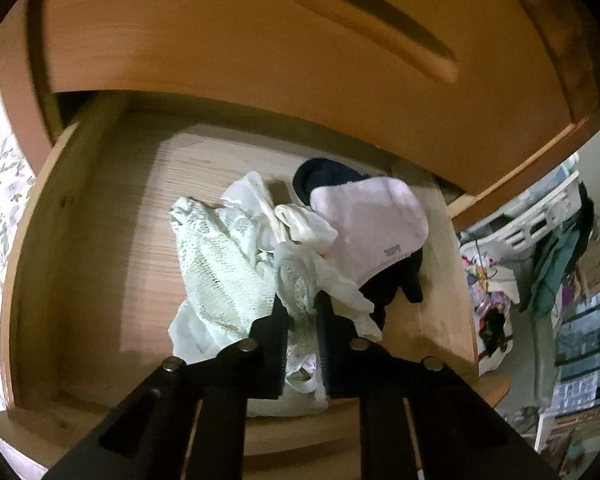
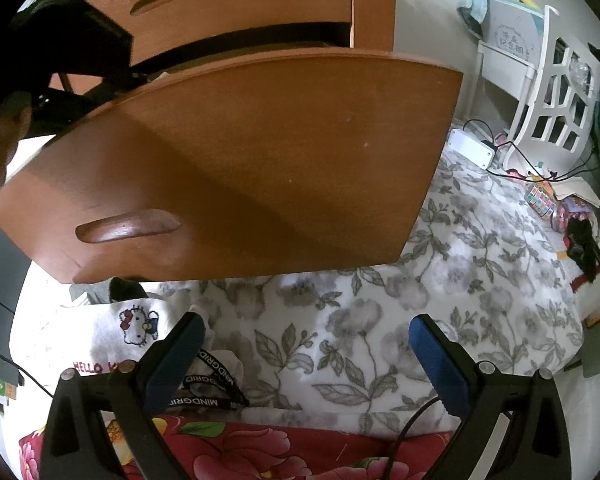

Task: Take underwear out of drawer
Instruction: 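Close the left gripper on the pale green lace garment, then lift the pale green lace garment up out of the drawer with the left gripper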

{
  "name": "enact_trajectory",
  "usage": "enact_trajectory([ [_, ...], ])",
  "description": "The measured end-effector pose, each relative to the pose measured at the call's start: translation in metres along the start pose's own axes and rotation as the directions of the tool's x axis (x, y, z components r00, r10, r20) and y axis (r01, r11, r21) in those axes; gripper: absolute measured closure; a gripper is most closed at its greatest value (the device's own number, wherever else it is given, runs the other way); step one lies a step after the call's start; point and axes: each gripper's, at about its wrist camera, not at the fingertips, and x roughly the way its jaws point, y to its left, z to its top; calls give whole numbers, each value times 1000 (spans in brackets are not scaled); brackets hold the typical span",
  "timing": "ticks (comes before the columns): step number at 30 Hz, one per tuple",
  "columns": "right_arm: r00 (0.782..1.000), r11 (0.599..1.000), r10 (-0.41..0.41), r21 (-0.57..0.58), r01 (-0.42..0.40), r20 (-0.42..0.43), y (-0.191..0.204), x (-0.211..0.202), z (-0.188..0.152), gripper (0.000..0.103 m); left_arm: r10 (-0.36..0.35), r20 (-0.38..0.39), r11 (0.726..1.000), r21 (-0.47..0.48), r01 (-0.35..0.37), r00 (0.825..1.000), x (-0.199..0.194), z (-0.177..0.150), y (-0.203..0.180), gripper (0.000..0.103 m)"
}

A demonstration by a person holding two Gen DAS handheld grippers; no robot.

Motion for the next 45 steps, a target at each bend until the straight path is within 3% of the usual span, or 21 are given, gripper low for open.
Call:
enact_trajectory([
  [10, 1000, 1000, -5, -5, 5, 0, 0, 0, 0, 0, -17, 156, 993, -109, 34, 988, -41, -22, 33, 95],
  [24, 1000, 999, -27, -22, 27, 5, 4, -2, 0, 0, -80, 288, 985, -124, 120, 954, -92, -33, 52, 96],
  [32, 1000, 999, -30, -27, 30, 3, 5, -2, 0, 0, -148, 269, 973, -133, 189, 952, -89, -42, 59, 96],
  [39, 1000, 999, -29, -27, 29, 2, 5, -2, 0, 0, -127, 235, 976, -142, 163, 964, -80, -39, 60, 95],
  [41, 1000, 999, -29, -28, 29, 1, 5, -2, 0, 0, -105, 221, 979, -148, 140, 970, -75, -35, 61, 85],
  [45, 1000, 999, -28, -29, 28, 0, 5, -1, 0, 0, -97, 206, 980, -151, 129, 974, -66, -29, 61, 82],
])
